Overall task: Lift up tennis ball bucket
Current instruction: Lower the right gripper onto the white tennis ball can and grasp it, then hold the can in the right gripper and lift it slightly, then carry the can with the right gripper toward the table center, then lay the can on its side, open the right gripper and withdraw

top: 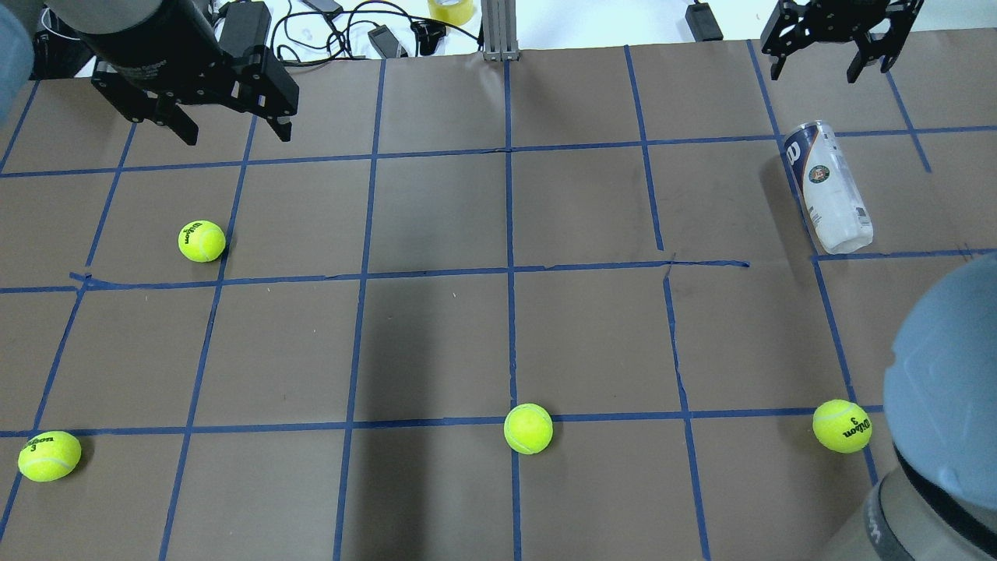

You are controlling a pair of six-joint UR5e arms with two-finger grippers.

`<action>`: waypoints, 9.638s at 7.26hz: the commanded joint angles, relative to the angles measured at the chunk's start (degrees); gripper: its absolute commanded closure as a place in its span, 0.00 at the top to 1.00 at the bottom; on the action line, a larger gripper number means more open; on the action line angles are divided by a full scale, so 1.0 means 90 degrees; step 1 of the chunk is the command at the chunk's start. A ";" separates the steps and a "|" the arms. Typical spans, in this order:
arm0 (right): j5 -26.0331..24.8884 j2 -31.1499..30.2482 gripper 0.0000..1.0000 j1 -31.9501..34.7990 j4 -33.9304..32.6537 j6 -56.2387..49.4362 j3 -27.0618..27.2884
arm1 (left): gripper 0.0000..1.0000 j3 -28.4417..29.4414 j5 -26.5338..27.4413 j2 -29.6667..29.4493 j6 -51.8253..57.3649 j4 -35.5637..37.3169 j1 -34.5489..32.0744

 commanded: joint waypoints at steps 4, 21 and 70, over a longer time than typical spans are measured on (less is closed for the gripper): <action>-0.0069 0.1467 1.00 -0.0654 -0.0878 -0.0377 -0.0099 | 1.00 0.0005 -0.0023 0.0001 0.0000 0.0000 0.0011; 0.0410 0.1890 1.00 -0.0674 -0.1874 -0.2315 0.0184 | 1.00 -0.0004 -0.0062 0.0011 0.0010 0.0000 0.0216; 0.0702 -0.0822 1.00 0.3283 -0.0756 -0.5746 0.1542 | 1.00 -0.1475 -0.3521 -0.0915 0.1482 0.0009 0.1622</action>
